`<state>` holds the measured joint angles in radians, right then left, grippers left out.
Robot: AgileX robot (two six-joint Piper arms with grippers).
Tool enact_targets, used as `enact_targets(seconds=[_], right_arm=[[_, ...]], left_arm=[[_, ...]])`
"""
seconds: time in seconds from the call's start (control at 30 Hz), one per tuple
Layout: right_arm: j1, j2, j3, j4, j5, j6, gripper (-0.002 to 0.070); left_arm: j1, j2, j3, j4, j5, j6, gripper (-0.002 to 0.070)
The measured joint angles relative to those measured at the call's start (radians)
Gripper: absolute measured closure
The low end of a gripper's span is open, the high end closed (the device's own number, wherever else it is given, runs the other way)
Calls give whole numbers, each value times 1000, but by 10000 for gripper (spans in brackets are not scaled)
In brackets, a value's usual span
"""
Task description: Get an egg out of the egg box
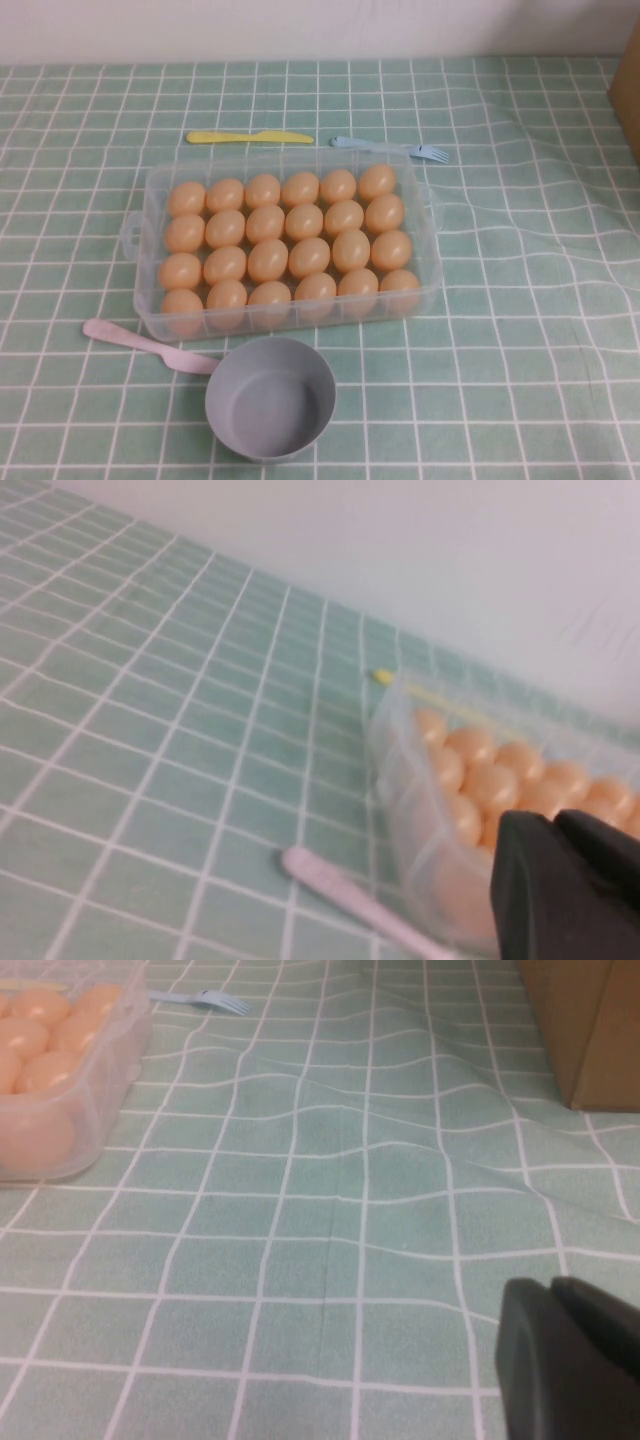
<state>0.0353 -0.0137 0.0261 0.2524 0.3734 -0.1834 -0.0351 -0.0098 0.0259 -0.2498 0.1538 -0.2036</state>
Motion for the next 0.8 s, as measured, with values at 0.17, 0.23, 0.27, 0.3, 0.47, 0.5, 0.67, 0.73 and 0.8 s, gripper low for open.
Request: enact_targets(seconds=[0.17, 0.23, 0.27, 0.3, 0.47, 0.5, 0.67, 0.73, 0.8], right_arm=[[0, 0, 0, 0, 0, 0, 694], [0, 0, 0, 0, 0, 0, 694], [0, 0, 0, 0, 0, 0, 694], [0, 0, 0, 0, 0, 0, 694], [0, 0, 0, 0, 0, 0, 694], [0, 0, 0, 0, 0, 0, 694], [0, 0, 0, 0, 0, 0, 694], [0, 0, 0, 0, 0, 0, 694], [0, 0, 0, 0, 0, 0, 694]], left_arm=[[0, 0, 0, -43, -43, -35, 679], [0, 0, 0, -48, -43, -35, 678], [0, 0, 0, -48, -43, -33, 678], [0, 0, 0, -48, -41, -31, 678], [0, 0, 0, -39, -41, -28, 678], [0, 0, 0, -41, -41, -28, 678], [0, 48, -116, -59, 101, -30, 678], [0, 127, -196, -59, 191, -20, 678], [0, 217, -276, -57, 298, 21, 678]])
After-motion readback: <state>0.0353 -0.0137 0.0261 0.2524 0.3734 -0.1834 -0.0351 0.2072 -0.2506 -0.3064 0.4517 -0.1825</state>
